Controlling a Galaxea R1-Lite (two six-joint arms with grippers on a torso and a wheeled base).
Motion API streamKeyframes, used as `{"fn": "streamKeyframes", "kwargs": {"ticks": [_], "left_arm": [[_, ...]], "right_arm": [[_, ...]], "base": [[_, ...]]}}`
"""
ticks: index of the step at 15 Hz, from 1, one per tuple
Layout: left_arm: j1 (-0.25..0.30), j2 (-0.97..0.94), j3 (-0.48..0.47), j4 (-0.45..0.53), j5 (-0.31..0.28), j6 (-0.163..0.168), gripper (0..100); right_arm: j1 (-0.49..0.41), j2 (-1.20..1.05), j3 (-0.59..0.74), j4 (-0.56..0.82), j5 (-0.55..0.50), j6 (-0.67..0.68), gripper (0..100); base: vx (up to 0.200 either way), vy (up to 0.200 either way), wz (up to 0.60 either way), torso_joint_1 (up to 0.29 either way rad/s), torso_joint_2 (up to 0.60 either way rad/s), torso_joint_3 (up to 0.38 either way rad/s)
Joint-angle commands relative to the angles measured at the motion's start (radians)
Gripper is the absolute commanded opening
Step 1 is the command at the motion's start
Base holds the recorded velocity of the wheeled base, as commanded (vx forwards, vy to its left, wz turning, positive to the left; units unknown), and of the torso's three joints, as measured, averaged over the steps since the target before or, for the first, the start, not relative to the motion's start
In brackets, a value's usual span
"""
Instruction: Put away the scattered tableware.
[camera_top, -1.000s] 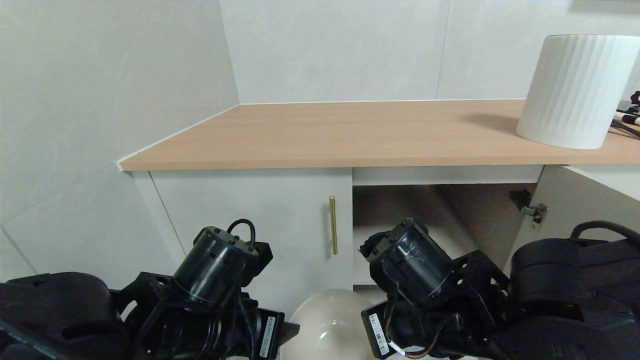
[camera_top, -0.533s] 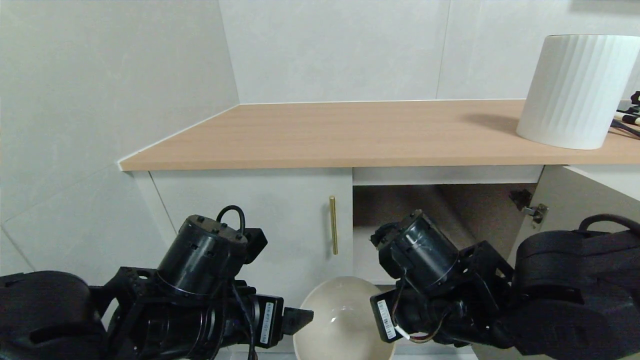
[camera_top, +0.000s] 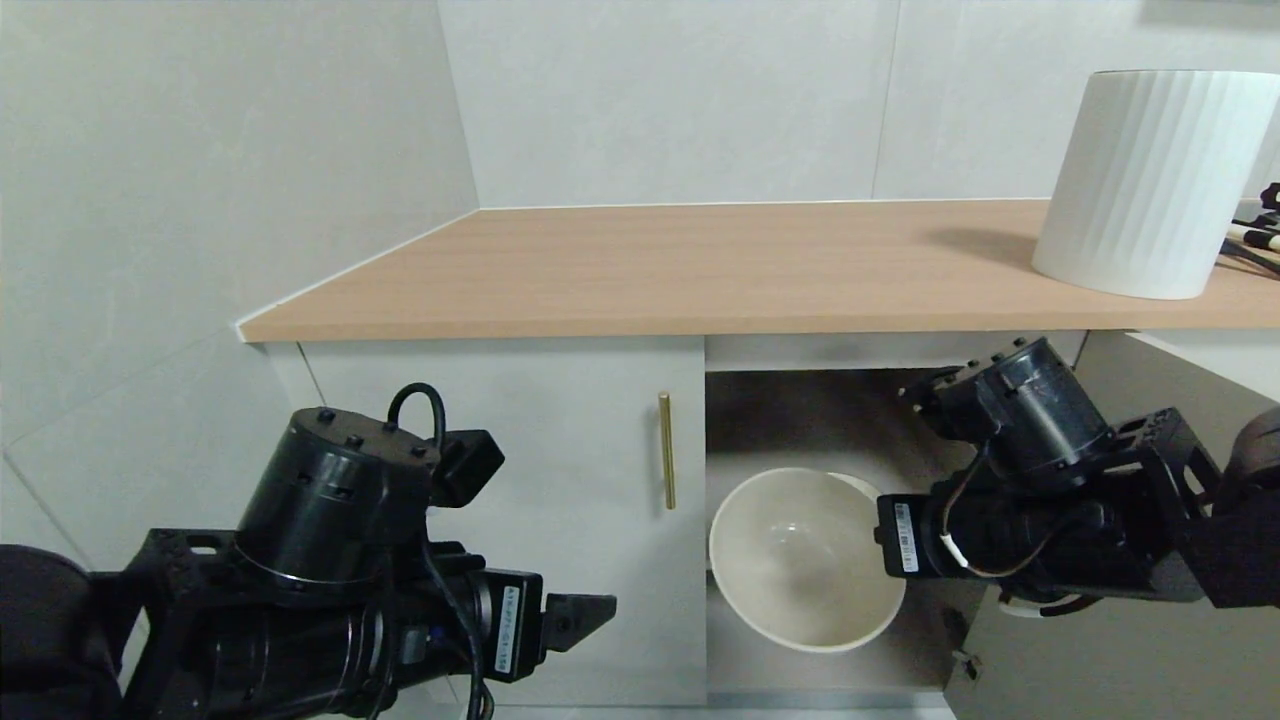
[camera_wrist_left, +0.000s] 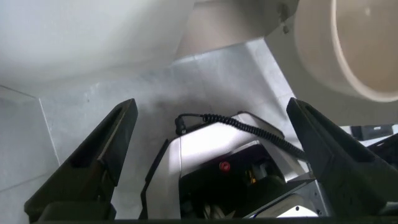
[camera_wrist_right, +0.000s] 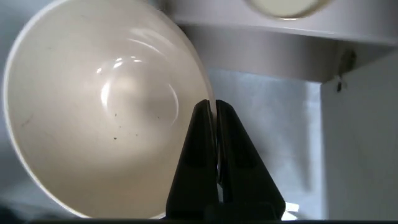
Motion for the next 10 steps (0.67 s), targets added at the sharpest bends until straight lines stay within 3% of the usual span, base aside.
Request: {"fn": "streamKeyframes", "kwargs": {"ticks": [1, 2, 5, 7, 10], "left_arm": [[0.000, -0.012, 0.001, 0.000, 0.000, 0.000, 100], [0.000, -0.011, 0.001, 0.000, 0.000, 0.000, 100], [0.000, -0.001, 0.004, 0.000, 0.000, 0.000, 100], [0.000, 0.000, 0.006, 0.000, 0.000, 0.000, 100], [0.000, 0.002, 0.006, 0.000, -0.002, 0.000, 100]], "right_arm": [[-0.075, 0.062, 0.036, -0.069, -0.001, 0.055, 0], [-0.089, 0.084, 0.050, -0.103, -0.004, 0.056, 0], [-0.176, 0.211, 0.131, -0.430, -0.044, 0.064, 0], [-0.204, 0.286, 0.142, -0.534, -0.071, 0.061, 0], [-0.230, 0.369, 0.116, -0.571, -0.102, 0.061, 0]], "base": [[0.000, 0.000, 0.00, 0.000, 0.00, 0.000], [0.000, 0.000, 0.00, 0.000, 0.00, 0.000], [0.000, 0.000, 0.00, 0.000, 0.00, 0.000], [0.000, 0.000, 0.00, 0.000, 0.00, 0.000], [0.000, 0.000, 0.00, 0.000, 0.00, 0.000]]}}
